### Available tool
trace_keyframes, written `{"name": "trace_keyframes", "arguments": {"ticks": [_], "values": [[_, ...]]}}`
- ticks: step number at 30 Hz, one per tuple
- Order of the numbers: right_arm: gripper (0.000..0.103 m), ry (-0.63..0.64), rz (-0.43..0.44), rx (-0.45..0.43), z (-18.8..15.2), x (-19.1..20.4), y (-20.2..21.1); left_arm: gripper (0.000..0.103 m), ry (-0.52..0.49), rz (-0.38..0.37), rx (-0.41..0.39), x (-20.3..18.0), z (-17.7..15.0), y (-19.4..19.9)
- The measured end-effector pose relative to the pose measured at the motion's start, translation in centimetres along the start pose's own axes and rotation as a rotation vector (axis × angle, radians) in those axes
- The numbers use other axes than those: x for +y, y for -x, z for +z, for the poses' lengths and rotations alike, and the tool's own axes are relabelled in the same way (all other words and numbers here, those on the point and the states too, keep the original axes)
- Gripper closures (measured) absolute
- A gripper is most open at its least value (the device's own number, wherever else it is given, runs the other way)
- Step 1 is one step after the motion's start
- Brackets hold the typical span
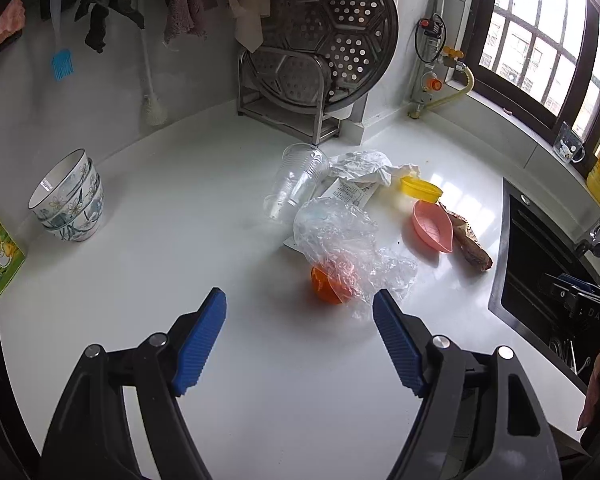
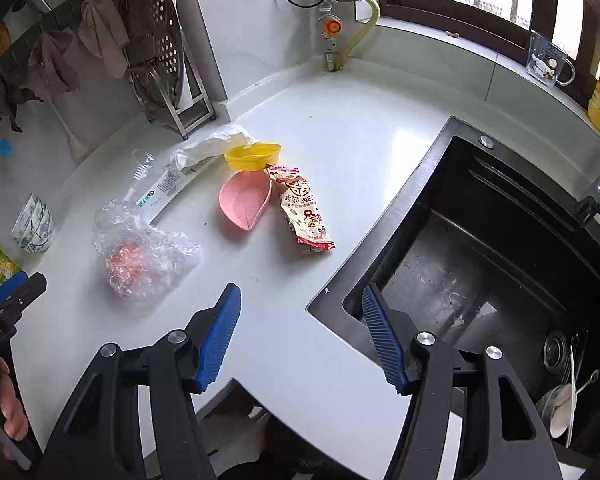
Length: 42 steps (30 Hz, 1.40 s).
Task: Collect trash
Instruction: 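Move both tools back up to the counter toward the remaining trash, then grasp the red-and-white snack wrapper with the right tool while the left tool grasps a plastic bag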
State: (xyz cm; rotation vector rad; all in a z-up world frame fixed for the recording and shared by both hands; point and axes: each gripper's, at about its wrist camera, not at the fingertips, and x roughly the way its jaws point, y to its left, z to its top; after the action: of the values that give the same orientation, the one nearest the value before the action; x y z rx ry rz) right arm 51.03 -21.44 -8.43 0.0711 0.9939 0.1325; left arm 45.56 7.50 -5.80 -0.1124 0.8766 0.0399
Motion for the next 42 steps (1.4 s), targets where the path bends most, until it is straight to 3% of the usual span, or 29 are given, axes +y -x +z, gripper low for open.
{"name": "trace_keyframes", "arguments": {"ticks": [12, 20, 30, 34, 42], "values": [[0.042, 0.083, 0.060, 0.077, 5.2, -0.8, -7.8, 0.029, 0.078, 0.056, 0.067, -2.0, 1.5, -3.8], [0.042, 0.157, 0.042, 0.114, 5.9, -0.5, -11.7, 0.029, 0.087, 0.106, 0.074, -2.7, 2.6, -5.7], [0.044, 0.178, 0.030, 0.121, 6.1, -0.7, -13.7, 0.029, 0.105, 0.103, 0.104, -3.2, 3.1, -8.3], [0.069, 0.190, 0.043, 0.135, 6.1, -0.5, -14.1, 0.029, 0.095, 0.104, 0.106, -3.6, 3.1, -8.7], [0.086, 0.175, 0.094, 0.120, 6.1, -0.6, -13.6, 0.029, 0.094, 0.099, 0.108, -3.4, 3.6, -9.4]]}}
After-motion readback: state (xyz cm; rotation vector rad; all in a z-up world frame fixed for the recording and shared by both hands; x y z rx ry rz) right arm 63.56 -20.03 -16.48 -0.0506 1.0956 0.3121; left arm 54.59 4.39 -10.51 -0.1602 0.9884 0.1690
